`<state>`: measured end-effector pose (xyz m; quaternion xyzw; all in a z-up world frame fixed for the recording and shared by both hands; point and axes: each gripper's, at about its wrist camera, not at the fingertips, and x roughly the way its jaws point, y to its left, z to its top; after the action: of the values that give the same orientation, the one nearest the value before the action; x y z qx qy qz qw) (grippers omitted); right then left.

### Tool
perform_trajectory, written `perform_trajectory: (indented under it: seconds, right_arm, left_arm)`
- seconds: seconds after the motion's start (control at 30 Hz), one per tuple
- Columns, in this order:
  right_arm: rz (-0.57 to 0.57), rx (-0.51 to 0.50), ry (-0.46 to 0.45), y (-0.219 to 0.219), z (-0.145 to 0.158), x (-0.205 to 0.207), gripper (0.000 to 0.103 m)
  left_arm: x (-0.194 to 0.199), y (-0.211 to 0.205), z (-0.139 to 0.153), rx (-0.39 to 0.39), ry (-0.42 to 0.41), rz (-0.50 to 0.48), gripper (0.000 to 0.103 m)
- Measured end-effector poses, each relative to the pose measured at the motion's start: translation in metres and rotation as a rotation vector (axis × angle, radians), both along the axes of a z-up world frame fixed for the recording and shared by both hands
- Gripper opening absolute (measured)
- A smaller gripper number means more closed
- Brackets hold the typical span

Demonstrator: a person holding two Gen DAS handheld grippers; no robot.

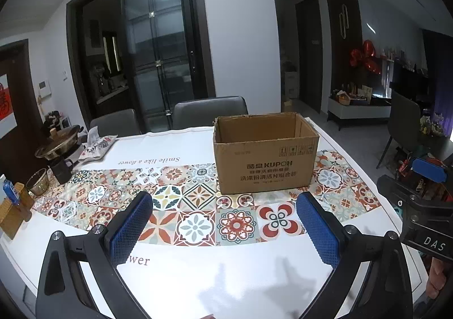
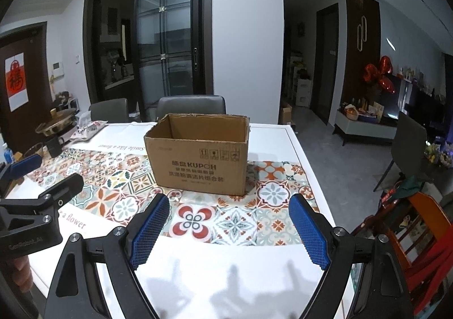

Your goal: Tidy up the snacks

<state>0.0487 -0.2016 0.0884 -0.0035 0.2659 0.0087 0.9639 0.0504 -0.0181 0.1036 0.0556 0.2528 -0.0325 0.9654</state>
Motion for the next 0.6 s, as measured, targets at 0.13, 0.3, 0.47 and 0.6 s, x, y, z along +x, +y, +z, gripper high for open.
perform_trajectory:
  seconds: [0.13, 0.3, 0.47, 0.6]
  right_arm:
    - [0.000, 0.006, 0.000, -0.0016, -0.0016, -0.0017, 0.087]
    - [-0.003, 0.013, -0.003, -0.0041, -0.0029, -0.0027, 0.087]
    - [0.000, 0.024, 0.003, -0.0046, -0.0045, -0.0023, 0.087]
    - [-0.001, 0.029, 0.012, -0.0065, -0.0081, -0.0005, 0.087]
  left_arm:
    - [-0.0045, -0.0023, 0.0001, 0.007, -0.024, 0.005, 0.103]
    - [-0.0055, -0.0024, 0.0003, 0.010, -0.033, 0.003, 0.103]
    - [-0.0054, -0.0029, -0.0001, 0.006, -0.038, 0.001, 0.103]
    - [-0.0035, -0.0039, -0.0008, 0.007, -0.034, 0.003, 0.103]
